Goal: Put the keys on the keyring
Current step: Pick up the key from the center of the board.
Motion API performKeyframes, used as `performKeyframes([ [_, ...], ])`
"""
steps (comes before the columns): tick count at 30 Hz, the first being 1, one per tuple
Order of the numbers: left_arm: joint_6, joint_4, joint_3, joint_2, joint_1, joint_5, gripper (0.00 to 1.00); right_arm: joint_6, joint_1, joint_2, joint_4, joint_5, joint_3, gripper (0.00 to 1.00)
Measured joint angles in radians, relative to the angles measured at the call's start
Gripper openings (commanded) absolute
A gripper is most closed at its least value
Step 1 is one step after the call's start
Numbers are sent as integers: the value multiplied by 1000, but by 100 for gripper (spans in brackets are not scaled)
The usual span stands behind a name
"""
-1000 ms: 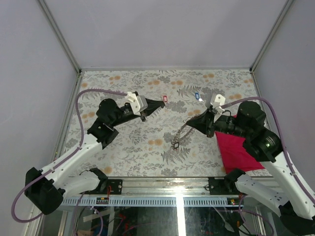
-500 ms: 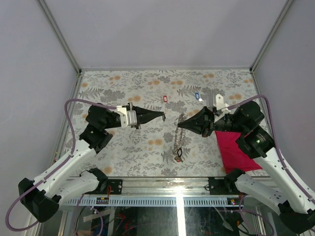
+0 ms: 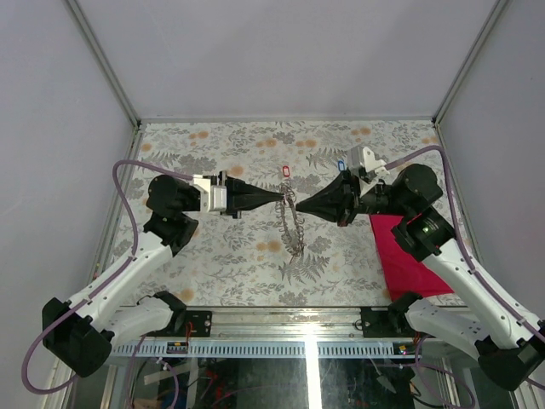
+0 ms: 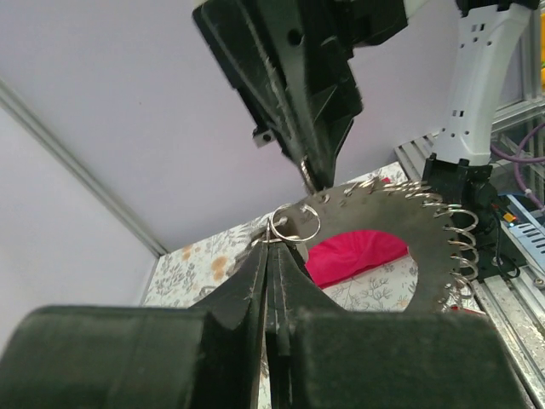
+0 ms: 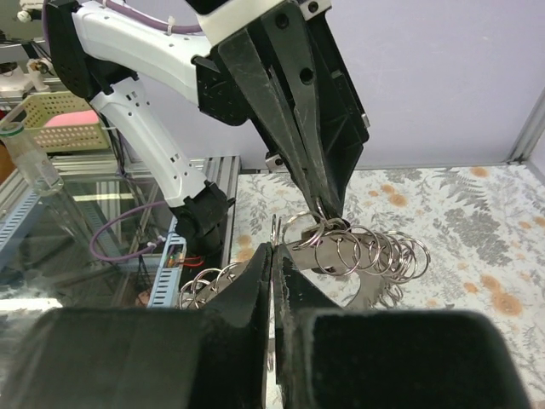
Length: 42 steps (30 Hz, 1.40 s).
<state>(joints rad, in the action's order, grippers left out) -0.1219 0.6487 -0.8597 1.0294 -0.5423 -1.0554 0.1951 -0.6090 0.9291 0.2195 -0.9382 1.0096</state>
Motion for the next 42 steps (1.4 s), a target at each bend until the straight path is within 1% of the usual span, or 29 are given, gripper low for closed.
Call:
performKeyframes([
  [5,19,34,0,2,0,-40,0,31,0,28,11,-7,0,0],
  [12,19,35,-5,5,0,-84,0,41,0,39,8,-5,1,0],
  [19,6,23,-11,10,0,-91,0,41,-1,52,-6,-7,2,0],
  [23,-36,-36,-22,7,0,-84,0,29,-1,51,-21,-6,5,0],
  [28,-136,-166,-55,-9,0,-58,0,-28,-1,32,-106,2,24,0],
  [32,-188,-226,-78,-14,0,-46,0,-72,-1,6,-172,6,55,0],
  [42,-233,-284,-81,-15,0,-38,0,-97,-1,-14,-212,13,80,0],
])
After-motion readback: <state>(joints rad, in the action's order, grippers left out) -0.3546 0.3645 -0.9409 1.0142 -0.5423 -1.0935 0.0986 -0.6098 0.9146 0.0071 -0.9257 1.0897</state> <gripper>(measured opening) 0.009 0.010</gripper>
